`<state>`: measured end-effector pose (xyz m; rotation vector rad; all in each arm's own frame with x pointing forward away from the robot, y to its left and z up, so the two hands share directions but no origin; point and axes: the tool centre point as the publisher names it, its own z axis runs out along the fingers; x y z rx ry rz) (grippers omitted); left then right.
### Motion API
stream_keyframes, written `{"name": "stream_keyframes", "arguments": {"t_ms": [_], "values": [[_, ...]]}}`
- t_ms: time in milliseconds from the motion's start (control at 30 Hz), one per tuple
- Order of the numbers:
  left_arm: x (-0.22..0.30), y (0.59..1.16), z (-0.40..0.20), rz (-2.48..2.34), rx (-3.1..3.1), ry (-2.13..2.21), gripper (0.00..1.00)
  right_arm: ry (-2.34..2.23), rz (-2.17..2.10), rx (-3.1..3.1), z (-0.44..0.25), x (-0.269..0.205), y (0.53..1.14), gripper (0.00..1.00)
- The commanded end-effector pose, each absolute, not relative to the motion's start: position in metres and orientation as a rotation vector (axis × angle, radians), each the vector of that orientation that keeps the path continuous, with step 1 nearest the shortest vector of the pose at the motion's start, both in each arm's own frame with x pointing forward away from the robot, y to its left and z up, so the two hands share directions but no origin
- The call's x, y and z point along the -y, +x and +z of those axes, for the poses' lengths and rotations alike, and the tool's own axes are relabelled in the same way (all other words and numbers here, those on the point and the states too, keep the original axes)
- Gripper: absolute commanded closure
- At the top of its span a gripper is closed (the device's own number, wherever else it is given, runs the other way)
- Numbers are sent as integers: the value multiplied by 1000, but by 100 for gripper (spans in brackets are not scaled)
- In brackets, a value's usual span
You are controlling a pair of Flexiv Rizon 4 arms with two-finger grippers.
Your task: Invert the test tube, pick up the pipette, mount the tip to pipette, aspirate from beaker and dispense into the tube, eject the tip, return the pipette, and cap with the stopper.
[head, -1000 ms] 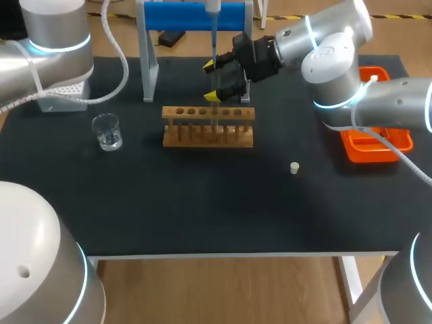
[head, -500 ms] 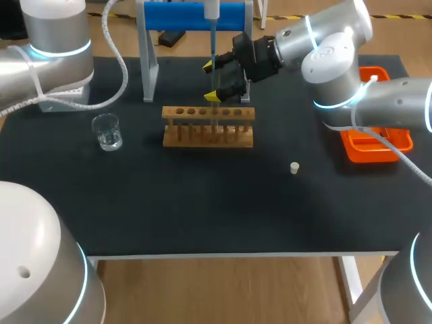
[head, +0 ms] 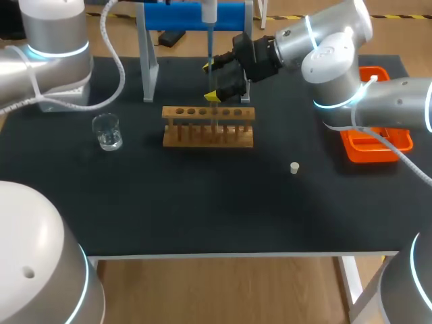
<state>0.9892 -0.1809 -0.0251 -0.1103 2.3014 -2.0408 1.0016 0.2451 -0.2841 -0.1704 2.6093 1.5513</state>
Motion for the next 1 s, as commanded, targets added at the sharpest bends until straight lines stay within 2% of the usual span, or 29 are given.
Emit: {"name": "stream_keyframes", "arguments": {"t_ms": [33,1000], "values": [[179,990,-24,-2027,-2316,-109,100,-172,1551,-2611,-284,-245,1002,0],[189,994,-19,-2071,-2258,-44,100,-172,1551,-2611,-284,-245,1002,0]]}}
